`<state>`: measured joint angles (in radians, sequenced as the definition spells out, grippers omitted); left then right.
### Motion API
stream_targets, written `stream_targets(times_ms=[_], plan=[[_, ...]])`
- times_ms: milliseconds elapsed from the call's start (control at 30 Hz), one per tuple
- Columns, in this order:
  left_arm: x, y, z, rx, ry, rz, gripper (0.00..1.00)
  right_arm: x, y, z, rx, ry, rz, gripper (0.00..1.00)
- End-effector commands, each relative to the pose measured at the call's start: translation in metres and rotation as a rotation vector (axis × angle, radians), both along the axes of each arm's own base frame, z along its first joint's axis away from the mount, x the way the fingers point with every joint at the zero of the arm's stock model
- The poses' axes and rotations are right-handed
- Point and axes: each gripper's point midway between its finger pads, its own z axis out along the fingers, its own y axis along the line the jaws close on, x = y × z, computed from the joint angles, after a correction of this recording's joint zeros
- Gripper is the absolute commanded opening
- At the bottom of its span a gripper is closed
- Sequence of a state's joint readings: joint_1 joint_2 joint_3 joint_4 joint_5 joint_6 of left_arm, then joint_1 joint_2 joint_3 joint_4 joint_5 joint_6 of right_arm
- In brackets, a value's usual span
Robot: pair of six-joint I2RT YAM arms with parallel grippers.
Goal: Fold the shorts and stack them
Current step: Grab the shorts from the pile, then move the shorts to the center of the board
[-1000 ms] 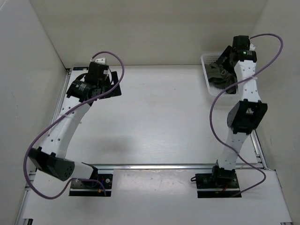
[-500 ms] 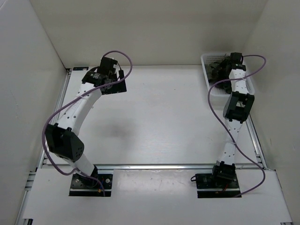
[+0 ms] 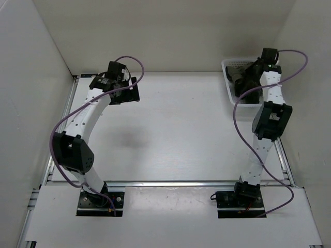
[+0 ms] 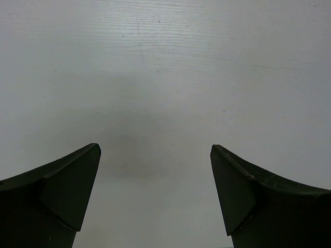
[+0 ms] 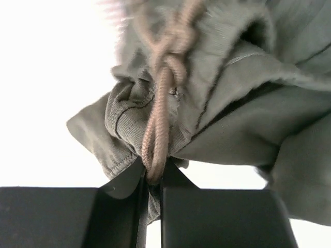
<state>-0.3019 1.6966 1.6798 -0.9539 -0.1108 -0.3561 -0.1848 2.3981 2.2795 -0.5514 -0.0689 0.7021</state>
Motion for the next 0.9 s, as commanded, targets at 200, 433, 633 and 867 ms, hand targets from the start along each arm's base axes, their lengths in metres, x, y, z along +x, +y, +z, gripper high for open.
stream_targets(times_ms=[200, 433, 633, 867], plan=[[-0.027, -0.007, 0.055, -0.194, -0.108, -0.083, 0.99, -0.143, 0.096, 0.346, -0.182, -0.66, 0.273, 0.0], [-0.039, 0.016, 0.106, -0.24, -0.241, -0.016, 0.99, -0.246, 0.218, 0.346, -0.15, -0.713, 0.651, 0.0], [-0.055, 0.025, 0.117, -0.288, -0.263, 0.038, 0.99, -0.305, 0.281, 0.215, -0.113, -0.44, 0.841, 0.28], [-0.088, -0.008, 0.056, -0.311, -0.088, -0.079, 0.99, -0.364, 0.256, 0.08, -0.117, -0.074, 0.798, 1.0]])
